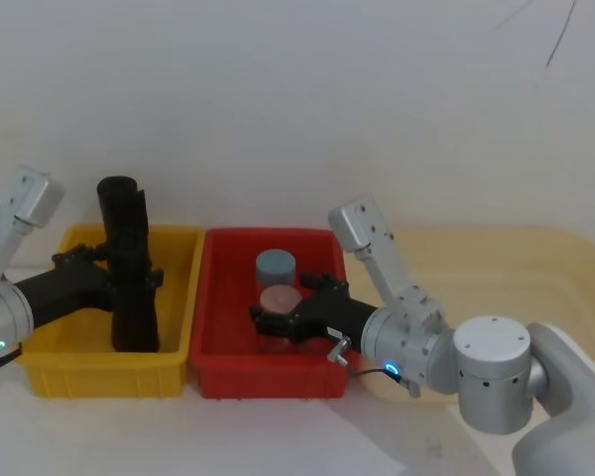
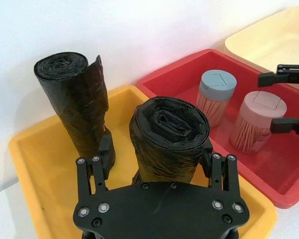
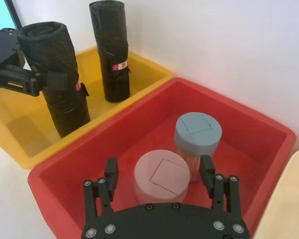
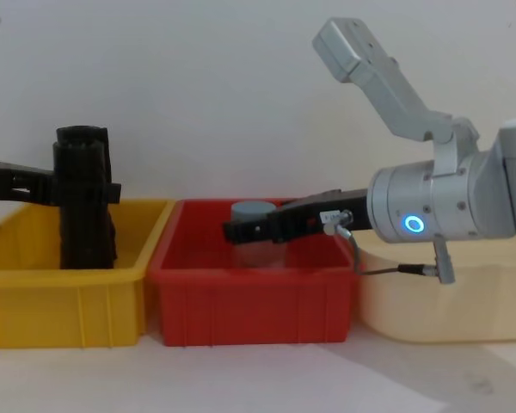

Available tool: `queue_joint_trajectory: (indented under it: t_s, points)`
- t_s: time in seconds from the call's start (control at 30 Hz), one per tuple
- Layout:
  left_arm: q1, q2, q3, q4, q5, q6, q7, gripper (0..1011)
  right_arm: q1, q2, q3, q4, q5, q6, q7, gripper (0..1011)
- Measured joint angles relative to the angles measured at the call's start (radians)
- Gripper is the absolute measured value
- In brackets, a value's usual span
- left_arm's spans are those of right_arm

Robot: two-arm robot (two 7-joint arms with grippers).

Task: Pick up the garbage bag with the one hand and transfer it to the other hand.

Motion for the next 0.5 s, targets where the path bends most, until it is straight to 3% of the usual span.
queue_joint_trajectory:
  t_s: [0.1, 0.27, 0.5]
  points:
    - [0.0, 0.0, 0.0, 0.0, 0.0, 0.0, 0.0, 992, 0.004, -0.002, -0.002, 0.009, -0.003, -0.005, 0.002, 1002]
    - [0.0, 0.0, 0.0, 0.0, 0.0, 0.0, 0.0, 893, 0.007, -0.003, -0.005, 0.016, -0.005, -0.01, 0.003, 987]
    - [0.0, 0.0, 0.0, 0.0, 0.0, 0.0, 0.0, 685, 0.01, -0.005, -0.006, 0.022, -0.007, -0.014, 0.005, 820]
